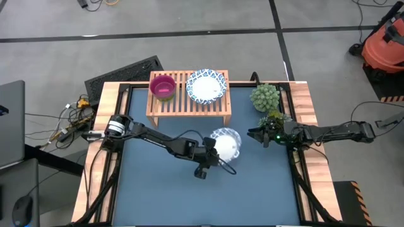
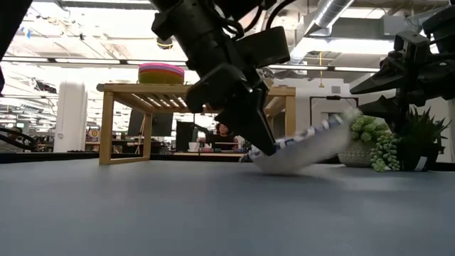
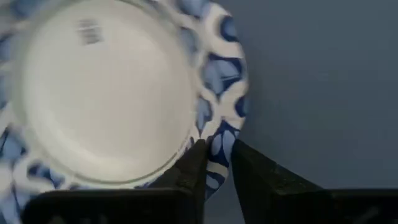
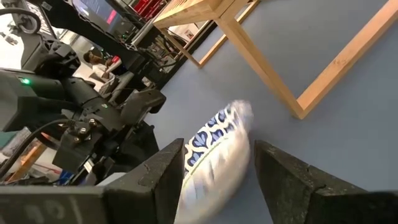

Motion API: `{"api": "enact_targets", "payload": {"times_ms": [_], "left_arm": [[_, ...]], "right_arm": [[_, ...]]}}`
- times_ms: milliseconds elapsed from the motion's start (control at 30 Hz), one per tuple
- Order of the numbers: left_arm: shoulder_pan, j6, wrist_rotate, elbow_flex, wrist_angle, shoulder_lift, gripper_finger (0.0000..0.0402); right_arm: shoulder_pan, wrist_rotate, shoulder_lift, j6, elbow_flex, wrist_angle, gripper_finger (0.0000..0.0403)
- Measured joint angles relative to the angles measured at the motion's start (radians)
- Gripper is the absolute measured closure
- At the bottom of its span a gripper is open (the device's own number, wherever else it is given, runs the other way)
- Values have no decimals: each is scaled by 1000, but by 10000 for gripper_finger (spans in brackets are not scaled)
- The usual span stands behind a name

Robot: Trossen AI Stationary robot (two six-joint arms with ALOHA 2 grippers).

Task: Place and stack bowls onto a shelf
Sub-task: Stack the blue patterned bowl on top of the other blue patterned bowl on the shelf

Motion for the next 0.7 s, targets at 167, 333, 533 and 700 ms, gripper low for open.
{"api": "enact_targets", "payload": {"times_ms": [167, 333, 533, 700], "left_arm": [[-5, -38, 7, 13, -13, 0, 394], [-12, -121, 84, 65, -27, 0, 399], [-27, -211, 208, 197, -114, 0, 401], [-36, -222, 189, 335, -321, -1, 401]], "right_arm": [[0, 0, 0, 6, 0, 0, 184], [0, 0, 0, 6, 0, 0, 184], [0, 0, 0, 5, 0, 0, 184], [0, 0, 0, 5, 0, 0, 184]]}}
